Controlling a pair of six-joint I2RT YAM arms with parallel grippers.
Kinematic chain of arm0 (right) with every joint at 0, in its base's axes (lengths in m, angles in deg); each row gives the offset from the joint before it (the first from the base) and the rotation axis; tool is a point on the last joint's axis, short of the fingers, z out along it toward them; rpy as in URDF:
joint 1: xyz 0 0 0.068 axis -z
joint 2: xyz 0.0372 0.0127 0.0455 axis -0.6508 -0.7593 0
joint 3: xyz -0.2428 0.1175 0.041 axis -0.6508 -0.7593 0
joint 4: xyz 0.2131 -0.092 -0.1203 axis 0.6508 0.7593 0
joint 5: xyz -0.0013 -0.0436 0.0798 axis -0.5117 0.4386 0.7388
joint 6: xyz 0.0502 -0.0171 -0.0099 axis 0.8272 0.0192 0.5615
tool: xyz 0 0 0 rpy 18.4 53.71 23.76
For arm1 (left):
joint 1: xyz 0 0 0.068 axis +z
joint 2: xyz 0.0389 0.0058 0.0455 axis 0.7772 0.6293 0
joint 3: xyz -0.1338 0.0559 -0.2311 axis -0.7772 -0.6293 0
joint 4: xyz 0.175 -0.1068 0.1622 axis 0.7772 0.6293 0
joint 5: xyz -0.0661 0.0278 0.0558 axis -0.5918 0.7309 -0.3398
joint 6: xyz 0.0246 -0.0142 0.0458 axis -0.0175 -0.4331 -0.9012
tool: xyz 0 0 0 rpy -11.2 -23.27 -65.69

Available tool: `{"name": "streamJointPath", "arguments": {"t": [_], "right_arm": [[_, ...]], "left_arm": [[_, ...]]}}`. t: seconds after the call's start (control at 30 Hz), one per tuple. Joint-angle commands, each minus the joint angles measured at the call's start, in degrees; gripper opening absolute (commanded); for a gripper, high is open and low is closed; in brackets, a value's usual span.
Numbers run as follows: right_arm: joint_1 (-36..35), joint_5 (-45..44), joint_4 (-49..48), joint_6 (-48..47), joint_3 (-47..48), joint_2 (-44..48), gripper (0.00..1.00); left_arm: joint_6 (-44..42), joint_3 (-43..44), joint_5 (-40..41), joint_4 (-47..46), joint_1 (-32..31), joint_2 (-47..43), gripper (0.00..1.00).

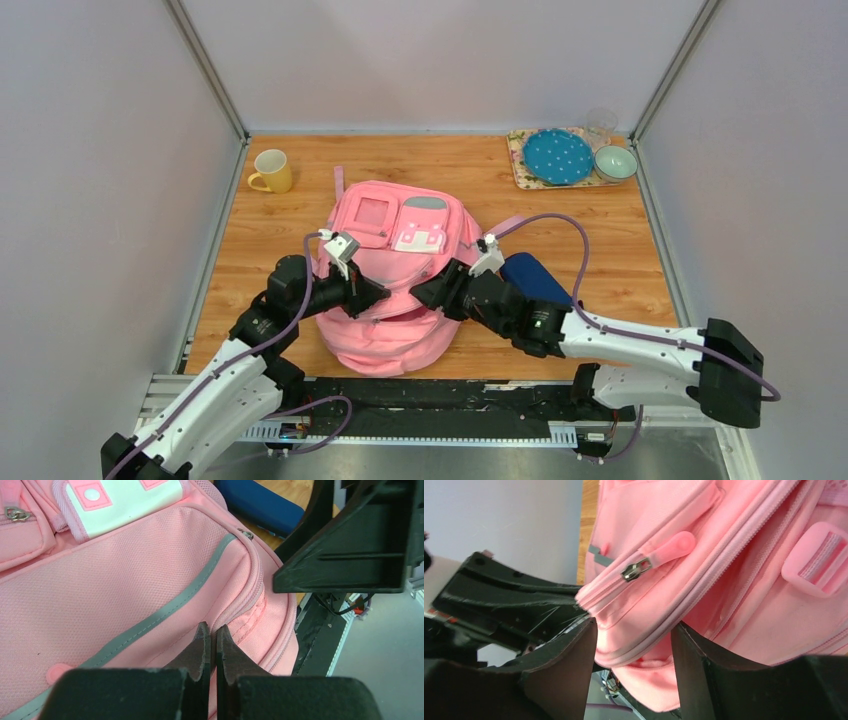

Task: Pack the student bag
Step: Unzip the student bag at the center of the board.

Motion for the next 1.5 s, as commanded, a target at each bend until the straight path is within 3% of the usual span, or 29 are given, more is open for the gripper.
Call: {"name": "streamJointPath", "arguments": {"t": [0.0, 0.1, 0.2, 0.23, 0.3, 0.33, 0.37, 0.47, 0.57, 0.6, 0.63, 0.7, 0.77, 0.93, 1.17, 1.33, 1.47], "right_arm": [[1.1, 3.3, -6.7, 4.4, 0.7, -4.3, 0.59], [1.1, 3.1, -7.2, 4.6, 1.0, -4.8, 0.58], [1.3, 2.3, -7.2, 3.6, 2.2, -4.9, 0.46], [1.7, 2.5, -7.8, 2.9, 2.5, -5.0, 0.31], [2.0, 3.1, -8.7, 2.0, 3.9, -5.3, 0.15], [2.1, 3.1, -8.8, 1.2, 4.5, -5.4, 0.02], [2.1, 3.1, -8.9, 0.5, 5.1, -5.4, 0.00], [2.1, 1.8, -8.4, -1.2, 7.5, -5.3, 0.00], [2.2, -0.3, -7.8, -1.7, 8.7, -4.8, 0.00], [2.2, -0.9, -7.5, -1.9, 8.8, -4.6, 0.00], [2.2, -1.1, -7.1, -2.1, 9.6, -4.7, 0.00], [2.2, -1.4, -6.2, -2.4, 10.2, -5.0, 0.00], [2.2, -1.9, -5.5, -2.3, 10.6, -5.3, 0.00], [2.3, -2.9, -5.1, -1.7, 9.8, -5.7, 0.00], [2.4, -2.5, -4.8, -1.8, 10.0, -6.5, 0.00], [2.5, -2.1, -4.5, -2.2, 10.2, -6.5, 0.00], [2.5, -2.4, -4.0, -2.3, 10.2, -6.1, 0.00]], "left_arm": [[2.2, 0.2, 2.9, -1.8, 0.7, -0.7, 0.00], [1.7, 0.6, 3.7, -1.2, 0.7, -1.3, 0.00], [1.9, 0.6, 3.8, -2.1, 0.7, -2.1, 0.00], [2.0, 0.7, 3.8, -2.3, 0.7, -2.2, 0.00], [1.8, 1.5, 3.6, -2.9, 0.7, -2.6, 0.00], [1.6, 1.9, 3.7, -3.0, 0.7, -2.5, 0.00], [0.9, 2.4, 3.7, -2.7, 0.7, -2.5, 0.00], [-0.7, 4.6, 6.4, 0.4, 0.6, -1.5, 0.05], [-1.9, 6.9, 9.8, 4.7, 0.6, -1.8, 0.28], [-2.2, 7.7, 11.0, 5.7, 0.7, -2.0, 0.43], [-2.2, 7.9, 11.7, 6.6, 0.7, -2.5, 0.51], [-2.1, 8.3, 13.7, 8.7, 0.7, -4.4, 0.66], [-2.0, 8.6, 14.2, 11.0, 0.6, -6.3, 0.73], [-0.3, 9.7, 10.2, 18.5, 0.7, -8.7, 0.75], [2.6, 5.1, -0.5, 20.2, 0.6, -13.6, 0.76], [1.1, 3.3, -7.6, 20.4, 0.7, -12.3, 0.72], [-0.5, 3.0, -7.2, 22.6, 0.7, -11.0, 0.66]]}}
